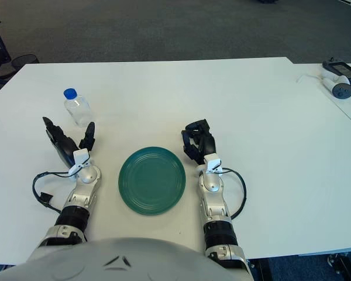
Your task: Put the bottle into the plate.
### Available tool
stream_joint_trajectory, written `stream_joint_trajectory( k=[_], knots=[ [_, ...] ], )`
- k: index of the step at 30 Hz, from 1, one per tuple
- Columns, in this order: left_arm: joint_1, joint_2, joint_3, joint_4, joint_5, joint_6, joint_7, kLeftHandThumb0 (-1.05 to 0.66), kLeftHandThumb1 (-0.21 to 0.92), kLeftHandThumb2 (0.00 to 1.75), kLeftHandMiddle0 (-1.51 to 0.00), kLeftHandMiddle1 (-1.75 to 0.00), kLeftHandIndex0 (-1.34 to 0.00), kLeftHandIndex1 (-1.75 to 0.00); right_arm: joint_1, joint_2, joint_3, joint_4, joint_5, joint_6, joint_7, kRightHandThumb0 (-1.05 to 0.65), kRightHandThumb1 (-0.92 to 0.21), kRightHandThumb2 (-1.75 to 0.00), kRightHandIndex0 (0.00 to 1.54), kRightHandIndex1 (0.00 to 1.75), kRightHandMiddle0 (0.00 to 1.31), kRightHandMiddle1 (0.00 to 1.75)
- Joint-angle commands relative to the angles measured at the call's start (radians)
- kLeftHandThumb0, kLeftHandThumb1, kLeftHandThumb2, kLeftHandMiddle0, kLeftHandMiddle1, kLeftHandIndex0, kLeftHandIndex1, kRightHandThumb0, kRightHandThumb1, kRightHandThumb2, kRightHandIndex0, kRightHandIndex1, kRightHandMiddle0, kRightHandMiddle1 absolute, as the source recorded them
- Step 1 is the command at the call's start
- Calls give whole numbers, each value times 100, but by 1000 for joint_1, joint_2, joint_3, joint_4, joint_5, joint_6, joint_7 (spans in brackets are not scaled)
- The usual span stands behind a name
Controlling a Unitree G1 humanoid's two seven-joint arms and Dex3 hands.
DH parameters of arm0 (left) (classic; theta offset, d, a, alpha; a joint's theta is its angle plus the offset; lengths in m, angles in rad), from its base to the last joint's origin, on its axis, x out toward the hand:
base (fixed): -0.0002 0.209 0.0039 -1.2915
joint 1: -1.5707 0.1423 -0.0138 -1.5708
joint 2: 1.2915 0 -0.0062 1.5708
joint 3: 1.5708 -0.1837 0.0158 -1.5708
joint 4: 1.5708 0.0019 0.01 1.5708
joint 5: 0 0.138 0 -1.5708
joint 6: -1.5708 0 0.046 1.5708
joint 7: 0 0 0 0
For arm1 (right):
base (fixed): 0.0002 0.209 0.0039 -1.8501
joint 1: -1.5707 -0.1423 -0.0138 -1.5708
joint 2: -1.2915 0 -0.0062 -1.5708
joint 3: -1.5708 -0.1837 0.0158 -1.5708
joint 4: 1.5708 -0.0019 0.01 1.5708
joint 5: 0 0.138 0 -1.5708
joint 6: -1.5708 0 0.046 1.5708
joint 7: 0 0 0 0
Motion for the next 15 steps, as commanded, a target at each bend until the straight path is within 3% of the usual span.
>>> stream_joint_trajectory(
  k=[1, 15],
  knots=[
    [4, 57, 44, 180, -28, -2, 6, -105, 92, 16, 0, 0, 0, 0, 71, 3, -22, 123, 29, 82, 0, -35, -91, -53, 35, 111, 21, 174],
    [-77, 83, 51, 259, -43, -39, 31, -105, 92, 15, 0, 0, 0, 0, 57, 1, -32, 165, 36, 52, 12, -35, -92, -49, 35, 112, 23, 172]
  ],
)
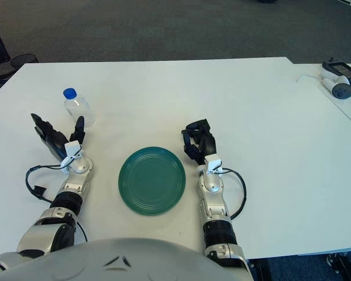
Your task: Put the bottle into the plate.
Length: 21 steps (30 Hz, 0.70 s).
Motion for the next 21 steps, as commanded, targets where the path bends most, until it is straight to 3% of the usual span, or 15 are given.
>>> stream_joint_trajectory(
  k=[1, 21],
  knots=[
    [38, 3, 4, 66, -16, 18, -15, -105, 92, 15, 0, 0, 0, 0, 72, 0, -18, 128, 24, 88, 1, -35, -92, -49, 35, 112, 23, 172],
    [-25, 8, -14, 101, -38, 3, -57, -105, 91, 8, 0, 0, 0, 0, 65, -1, -20, 152, 24, 67, -6, -35, -92, -48, 34, 110, 23, 171]
  ],
)
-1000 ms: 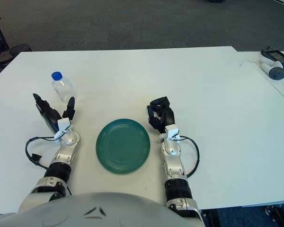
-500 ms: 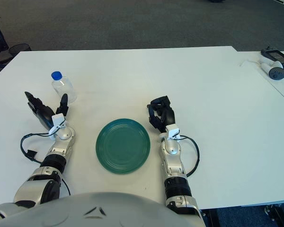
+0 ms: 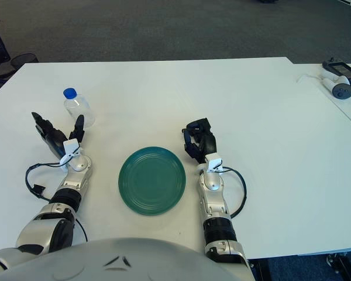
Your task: Put the bottle into the plate.
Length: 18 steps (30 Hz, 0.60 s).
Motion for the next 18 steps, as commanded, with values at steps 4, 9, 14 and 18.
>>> stream_joint_trajectory(
  k=[4, 9, 14, 18],
  knots=[
    [13, -3, -10, 53, -10, 26, -32, -105, 92, 8, 0, 0, 0, 0, 84, 0, -12, 122, 12, 87, -7, -35, -92, -48, 34, 109, 23, 171],
    [-5, 15, -18, 82, -3, 16, -50, -105, 92, 7, 0, 0, 0, 0, 81, 3, -13, 125, 14, 88, -7, -35, -92, -48, 34, 109, 23, 171],
    [-30, 40, -27, 120, 0, 0, -73, -105, 92, 8, 0, 0, 0, 0, 77, 3, -11, 130, 13, 88, -7, -35, -92, -48, 34, 109, 23, 171],
    [-60, 70, -31, 163, -2, -12, -101, -105, 92, 8, 0, 0, 0, 0, 73, 1, -10, 136, 11, 87, -5, -35, -92, -48, 35, 109, 23, 171]
  ],
)
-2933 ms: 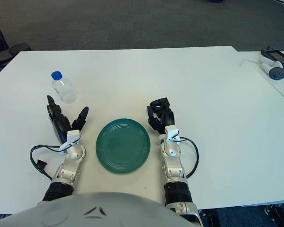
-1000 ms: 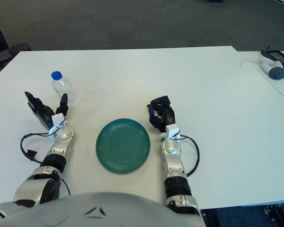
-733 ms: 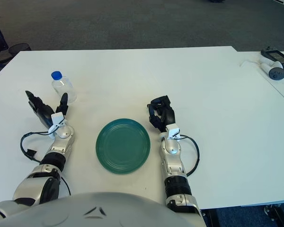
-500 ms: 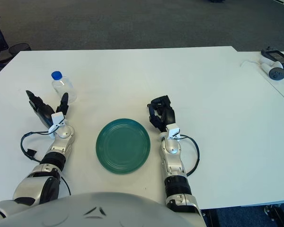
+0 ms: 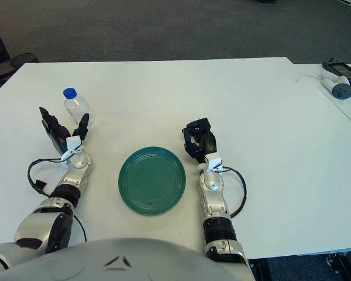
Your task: Put the bottle into the plate.
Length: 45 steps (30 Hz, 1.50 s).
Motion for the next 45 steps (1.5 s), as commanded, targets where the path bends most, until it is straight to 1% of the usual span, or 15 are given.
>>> stream_joint_trajectory(
  k=[1, 12, 15, 19, 22, 31, 45],
  knots=[
    [-2, 31, -4, 70, -7, 8, -34, -105, 92, 8, 0, 0, 0, 0, 78, 0, -9, 132, 10, 88, -4, -35, -92, -48, 35, 109, 23, 171],
    [-82, 76, 1, 177, -31, -8, -98, -105, 92, 8, 0, 0, 0, 0, 66, 2, -12, 145, 12, 83, -7, -35, -92, -48, 35, 108, 23, 171],
    [-109, 91, 4, 205, -43, -2, -125, -105, 92, 9, 0, 0, 0, 0, 63, 2, -13, 149, 12, 80, -8, -35, -92, -49, 35, 108, 23, 172],
    [-165, 130, 12, 253, -61, 31, -177, -105, 92, 11, -1, 0, 0, 0, 60, 2, -12, 155, 10, 76, -12, -35, -92, -49, 35, 108, 23, 172],
    [-188, 145, 16, 275, -67, 43, -193, -105, 92, 12, -1, 0, 0, 0, 55, 1, -12, 161, 10, 78, -13, -35, -92, -49, 35, 107, 22, 172],
    [-232, 169, 25, 315, -86, 66, -213, -105, 92, 14, -3, -1, 0, 0, 54, 0, -14, 168, 14, 74, -11, -35, -92, -50, 35, 107, 21, 173],
    [-259, 178, 16, 333, -75, 79, -209, -105, 92, 12, -8, -3, -2, -1, 49, 1, -17, 184, 13, 57, -16, -35, -92, -48, 36, 107, 23, 171]
  ],
)
